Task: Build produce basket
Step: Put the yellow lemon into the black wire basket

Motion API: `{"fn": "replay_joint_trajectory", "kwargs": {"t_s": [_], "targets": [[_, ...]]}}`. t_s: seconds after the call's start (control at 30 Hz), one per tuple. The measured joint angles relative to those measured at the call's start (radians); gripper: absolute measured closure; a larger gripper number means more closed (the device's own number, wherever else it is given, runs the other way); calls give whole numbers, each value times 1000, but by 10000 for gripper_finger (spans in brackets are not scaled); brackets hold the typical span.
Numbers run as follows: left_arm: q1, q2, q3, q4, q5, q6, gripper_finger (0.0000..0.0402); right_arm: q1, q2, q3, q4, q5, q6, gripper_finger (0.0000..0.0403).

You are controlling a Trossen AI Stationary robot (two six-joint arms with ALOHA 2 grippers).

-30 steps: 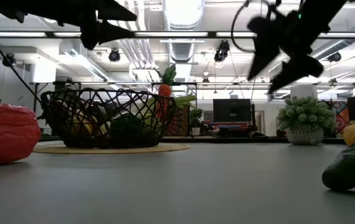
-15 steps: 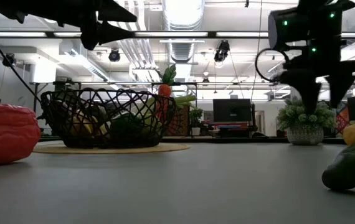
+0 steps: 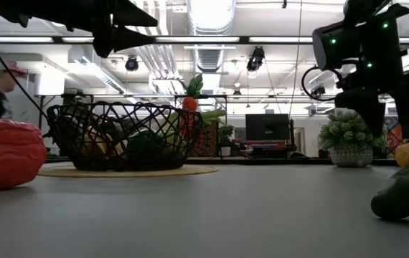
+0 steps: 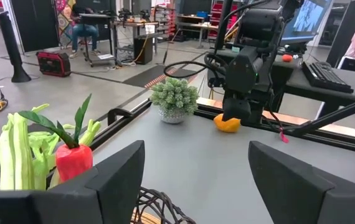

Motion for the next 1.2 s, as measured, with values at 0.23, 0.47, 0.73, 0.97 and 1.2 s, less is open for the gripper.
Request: {"fn": "replay_joint_trajectory", "kwargs": {"t_s": [0.23, 0.47, 0.73, 0.97, 1.2], "targets": [[0, 0, 0, 0, 0, 1, 133, -2, 81, 0, 5, -19, 8, 76], [0, 0, 0, 0, 0, 10, 133, -47, 199, 3, -13, -76, -38, 76], [0, 0, 0, 0, 0, 34, 133, -98, 290, 3, -10, -131, -120, 76], [0, 0, 0, 0, 0, 35, 133, -109, 346, 4, -2, -158, -188, 76], [0, 0, 0, -1, 0, 35, 133, -109, 361, 4, 6, -169, -221, 77]]}}
